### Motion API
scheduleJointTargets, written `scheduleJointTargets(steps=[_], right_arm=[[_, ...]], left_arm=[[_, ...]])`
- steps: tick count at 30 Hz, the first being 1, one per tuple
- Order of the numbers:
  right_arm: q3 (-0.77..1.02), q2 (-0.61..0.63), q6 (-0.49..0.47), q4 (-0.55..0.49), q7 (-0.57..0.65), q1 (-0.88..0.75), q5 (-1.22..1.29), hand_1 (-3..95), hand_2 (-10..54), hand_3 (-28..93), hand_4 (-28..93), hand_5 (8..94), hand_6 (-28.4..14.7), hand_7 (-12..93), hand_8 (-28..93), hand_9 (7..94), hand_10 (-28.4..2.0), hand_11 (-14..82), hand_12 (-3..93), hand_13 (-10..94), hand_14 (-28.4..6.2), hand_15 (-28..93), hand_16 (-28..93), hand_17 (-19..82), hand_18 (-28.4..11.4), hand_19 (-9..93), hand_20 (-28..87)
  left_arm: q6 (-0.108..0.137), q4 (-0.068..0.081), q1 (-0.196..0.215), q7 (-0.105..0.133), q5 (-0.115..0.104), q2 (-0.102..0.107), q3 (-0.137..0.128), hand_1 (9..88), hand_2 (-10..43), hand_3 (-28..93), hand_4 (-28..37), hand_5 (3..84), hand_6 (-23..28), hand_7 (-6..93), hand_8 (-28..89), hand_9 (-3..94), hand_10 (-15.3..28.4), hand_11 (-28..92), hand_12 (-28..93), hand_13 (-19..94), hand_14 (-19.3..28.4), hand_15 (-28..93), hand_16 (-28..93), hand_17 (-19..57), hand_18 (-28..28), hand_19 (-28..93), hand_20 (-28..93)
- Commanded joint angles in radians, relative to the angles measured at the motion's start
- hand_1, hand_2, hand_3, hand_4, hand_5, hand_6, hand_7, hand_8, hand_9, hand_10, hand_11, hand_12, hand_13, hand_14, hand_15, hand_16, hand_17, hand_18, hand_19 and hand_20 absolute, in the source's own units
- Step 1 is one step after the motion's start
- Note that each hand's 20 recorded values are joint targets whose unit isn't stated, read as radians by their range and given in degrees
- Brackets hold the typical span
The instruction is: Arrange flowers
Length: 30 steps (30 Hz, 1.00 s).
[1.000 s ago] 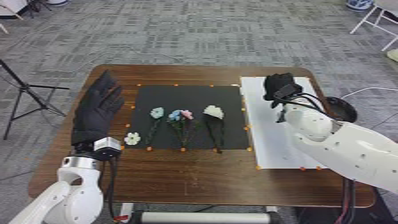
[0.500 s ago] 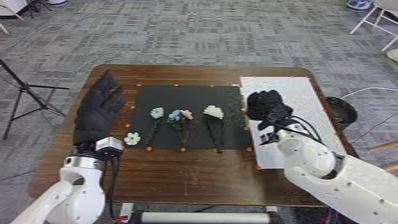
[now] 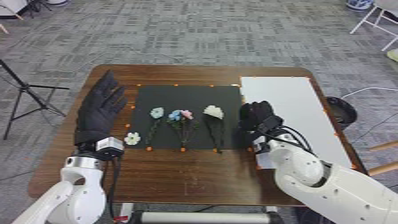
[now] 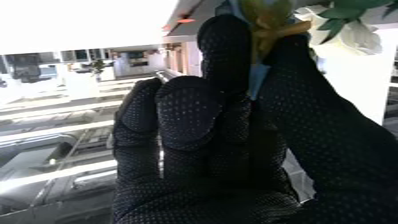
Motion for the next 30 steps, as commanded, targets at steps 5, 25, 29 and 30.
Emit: scheduleJointTargets(steps=[5, 25, 29, 30], right_arm=[[-0.064, -0.05, 0.017, -0.011, -0.013, 0.011, -0.016, 48.8, -9.5, 85, -28, 73.7, 2.6, 43, -2, 86.8, -3.3, 19.7, 49.3, 71, -2.7, 71, 35, 28, -18.0, 77, 52], [0.046, 0.003, -0.043, -0.069, -0.05, -0.073, 0.034, 24.4, -9.5, 84, -28, 50.2, -1.4, 34, -16, 54.2, -11.7, 37.4, 26.2, 59, -6.8, 78, 26, 21, -19.5, 76, 54], [0.087, 0.041, -0.051, -0.113, -0.056, -0.087, 0.051, 21.9, -9.5, 83, -28, 45.7, -2.9, 32, -15, 48.9, -12.5, 35.5, 25.7, 56, -7.7, 78, 26, 20, -19.9, 76, 54], [0.115, 0.055, -0.042, -0.129, -0.059, -0.099, 0.074, 20.7, -9.5, 83, -28, 44.2, -3.6, 31, -14, 47.0, -12.9, 34.8, 25.7, 54, -8.3, 78, 25, 20, -19.9, 76, 54]], left_arm=[[-0.01, 0.002, -0.004, -0.003, 0.005, -0.015, 0.007, 24.3, -4.8, 68, -27.6, 25.9, 1.2, 15.4, -7, 19.4, 9.2, 14, 20, 15, 13.1, 17, 8, -13.1, 18.5, 31, 13], [-0.004, -0.006, 0.012, 0.007, 0.003, -0.009, -0.005, 24.3, -4.8, 68, -27.6, 26.0, 1.2, 15.2, -7, 19.5, 9.2, 14, 20, 15, 13.1, 17, 8, -13.1, 18.6, 31, 13], [0.001, -0.011, 0.022, 0.01, 0.003, -0.005, -0.009, 24.3, -4.9, 69, -27.6, 25.9, 1.1, 15.3, -7, 19.4, 9.2, 14, 20, 15, 13.1, 17, 8, -13.1, 18.6, 31, 13], [0.003, -0.012, 0.024, 0.009, 0.004, -0.004, -0.008, 24.3, -4.9, 69, -27.6, 25.9, 1.1, 15.4, -7, 19.5, 9.2, 14, 20, 15, 13.1, 17, 8, -13.1, 18.6, 31, 13]])
